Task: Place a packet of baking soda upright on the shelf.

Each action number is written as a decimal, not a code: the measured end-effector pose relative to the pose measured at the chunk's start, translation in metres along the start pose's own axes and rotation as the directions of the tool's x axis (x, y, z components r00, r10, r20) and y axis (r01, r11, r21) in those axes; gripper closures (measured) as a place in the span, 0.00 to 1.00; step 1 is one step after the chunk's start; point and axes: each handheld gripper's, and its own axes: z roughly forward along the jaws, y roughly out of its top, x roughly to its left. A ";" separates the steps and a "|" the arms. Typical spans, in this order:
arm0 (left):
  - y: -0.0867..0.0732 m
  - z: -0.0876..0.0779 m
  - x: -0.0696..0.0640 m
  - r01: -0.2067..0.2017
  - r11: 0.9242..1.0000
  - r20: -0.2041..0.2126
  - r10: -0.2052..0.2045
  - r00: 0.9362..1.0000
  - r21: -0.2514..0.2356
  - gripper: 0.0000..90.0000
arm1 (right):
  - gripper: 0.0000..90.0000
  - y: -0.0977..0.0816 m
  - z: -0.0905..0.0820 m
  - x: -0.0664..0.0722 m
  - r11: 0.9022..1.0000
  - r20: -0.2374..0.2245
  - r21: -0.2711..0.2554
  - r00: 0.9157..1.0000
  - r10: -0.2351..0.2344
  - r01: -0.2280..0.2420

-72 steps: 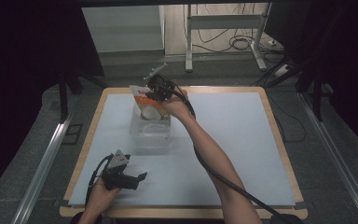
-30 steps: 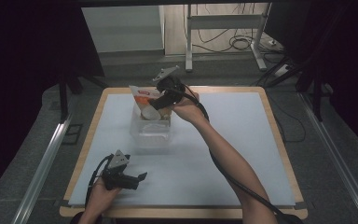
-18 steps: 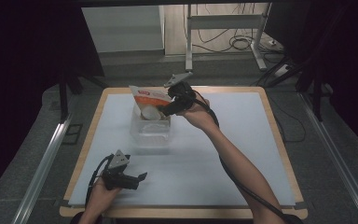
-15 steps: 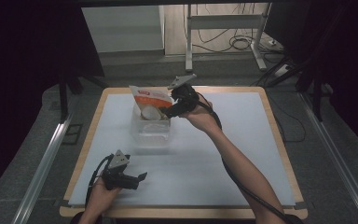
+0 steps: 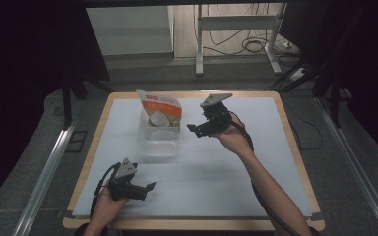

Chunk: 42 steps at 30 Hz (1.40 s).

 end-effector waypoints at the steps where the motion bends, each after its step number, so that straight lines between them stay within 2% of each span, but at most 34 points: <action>1: 0.000 0.000 0.000 0.000 1.000 -0.001 0.000 1.000 0.000 0.03 | 0.10 -0.004 -0.002 -0.001 1.000 0.002 0.003 1.000 0.006 -0.006; 6: 0.000 0.000 0.001 0.007 1.000 -0.006 -0.007 1.000 0.004 0.03 | 0.08 -0.022 -0.015 -0.005 0.999 0.010 -0.014 0.999 0.044 -0.044; 9: -0.001 0.000 0.002 0.009 1.000 -0.010 -0.009 1.000 0.003 0.03 | 0.08 -0.032 -0.024 -0.007 0.997 0.016 -0.044 0.998 0.062 -0.061; 12: -0.001 0.000 0.002 0.012 1.000 -0.014 -0.012 1.000 0.000 0.03 | 0.07 -0.040 -0.032 -0.009 0.998 0.054 -0.035 0.997 0.052 -0.051; 15: -0.001 0.000 0.002 0.020 1.000 -0.022 -0.020 1.000 -0.002 0.02 | 0.07 -0.048 -0.043 -0.011 0.996 0.052 -0.045 0.995 0.080 -0.078; 23: -0.001 -0.002 0.004 0.032 0.999 -0.032 -0.033 0.999 -0.015 0.01 | 0.07 -0.067 -0.066 -0.005 0.996 0.100 -0.027 0.991 0.088 -0.086; 29: -0.001 -0.002 0.004 0.034 0.999 -0.032 -0.035 0.999 -0.015 0.01 | 0.06 -0.084 -0.081 0.003 0.995 0.108 -0.021 0.990 0.096 -0.094; 36: -0.001 -0.002 0.004 0.037 0.999 -0.036 -0.037 0.999 -0.011 0.01 | 0.05 -0.116 -0.094 0.011 0.993 0.121 -0.043 0.986 0.117 -0.112; 40: 0.000 -0.002 0.004 0.036 0.999 -0.036 -0.036 0.999 -0.012 0.01 | 0.05 -0.143 -0.101 0.016 0.987 0.158 -0.078 0.976 0.153 -0.142; 42: 0.000 -0.002 0.003 0.033 0.999 -0.035 -0.034 0.999 -0.010 0.01 | 0.05 -0.155 -0.102 0.017 0.987 0.176 -0.058 0.971 0.159 -0.151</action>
